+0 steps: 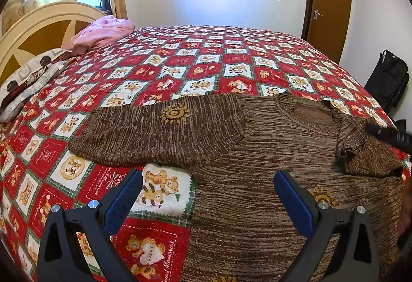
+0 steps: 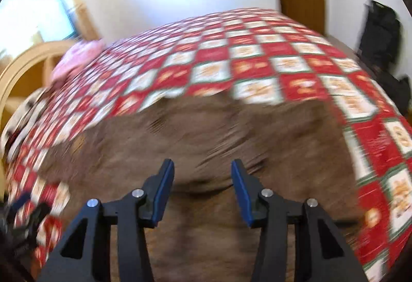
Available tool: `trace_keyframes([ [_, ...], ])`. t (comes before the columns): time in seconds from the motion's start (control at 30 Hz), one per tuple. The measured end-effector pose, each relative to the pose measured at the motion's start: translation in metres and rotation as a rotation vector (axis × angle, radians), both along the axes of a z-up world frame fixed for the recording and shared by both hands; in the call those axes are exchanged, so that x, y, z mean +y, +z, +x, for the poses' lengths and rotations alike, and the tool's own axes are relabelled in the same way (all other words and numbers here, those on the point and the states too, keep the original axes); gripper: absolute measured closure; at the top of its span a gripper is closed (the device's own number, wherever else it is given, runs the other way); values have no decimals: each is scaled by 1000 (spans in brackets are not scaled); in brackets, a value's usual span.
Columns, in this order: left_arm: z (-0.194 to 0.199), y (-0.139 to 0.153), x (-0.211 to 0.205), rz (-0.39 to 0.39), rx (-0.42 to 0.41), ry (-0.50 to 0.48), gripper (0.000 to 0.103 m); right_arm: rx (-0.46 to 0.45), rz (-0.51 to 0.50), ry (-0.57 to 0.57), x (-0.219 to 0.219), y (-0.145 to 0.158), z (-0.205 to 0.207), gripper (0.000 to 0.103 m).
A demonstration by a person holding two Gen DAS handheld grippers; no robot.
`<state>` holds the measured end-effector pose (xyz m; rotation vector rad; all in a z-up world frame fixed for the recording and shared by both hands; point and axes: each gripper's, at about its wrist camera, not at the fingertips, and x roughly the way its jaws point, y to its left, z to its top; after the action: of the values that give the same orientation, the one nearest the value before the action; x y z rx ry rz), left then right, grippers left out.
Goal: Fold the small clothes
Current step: 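Fold the held sleeve across the sweater body with the right gripper, release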
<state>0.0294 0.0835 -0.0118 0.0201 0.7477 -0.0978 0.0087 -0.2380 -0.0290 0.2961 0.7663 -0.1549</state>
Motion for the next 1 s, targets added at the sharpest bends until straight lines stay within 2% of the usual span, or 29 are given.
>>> trace_keyframes([
  [0.1, 0, -2, 2, -14, 10, 4, 1, 34, -32, -81, -23, -6, 16, 51],
  [0.23, -1, 0, 2, -4, 6, 3, 1, 131, -67, -46, -18, -27, 38, 53],
  [0.3, -1, 1, 4, 2, -1, 6, 1, 168, -53, -5, -10, -37, 45, 61],
  [0.37, -1, 0, 5, 4, 0, 10, 1, 197, -101, 3, -3, -41, 49, 86],
  [0.4, 0, 0, 6, 2, 2, 13, 1, 194, -120, 21, 5, -38, 52, 90],
  [0.53, 3, -4, 8, -17, 26, 18, 1, 150, -99, 89, 19, -18, 68, 90],
  [0.6, 3, -3, 7, -18, 27, 19, 1, 119, -54, 144, 26, -10, 80, 89],
  [0.7, 1, 1, 7, -10, 16, 16, 1, 98, 85, 218, 24, -15, 90, 80],
  [0.73, 1, 2, 8, -7, 10, 15, 1, 88, 142, 233, 22, -17, 89, 61],
  [0.77, 0, 3, 9, -4, 3, 15, 1, 75, 174, 235, 20, -17, 86, 37],
  [0.8, -1, 3, 10, -1, -5, 16, 1, 43, 196, 212, 15, -16, 77, 29],
  [0.9, 1, 2, 11, -6, -5, 12, 1, 24, 153, 173, 15, -13, 50, 27],
  [1.0, 4, -1, 11, -24, 10, 12, 1, 50, 19, 213, 36, -15, 24, 29],
])
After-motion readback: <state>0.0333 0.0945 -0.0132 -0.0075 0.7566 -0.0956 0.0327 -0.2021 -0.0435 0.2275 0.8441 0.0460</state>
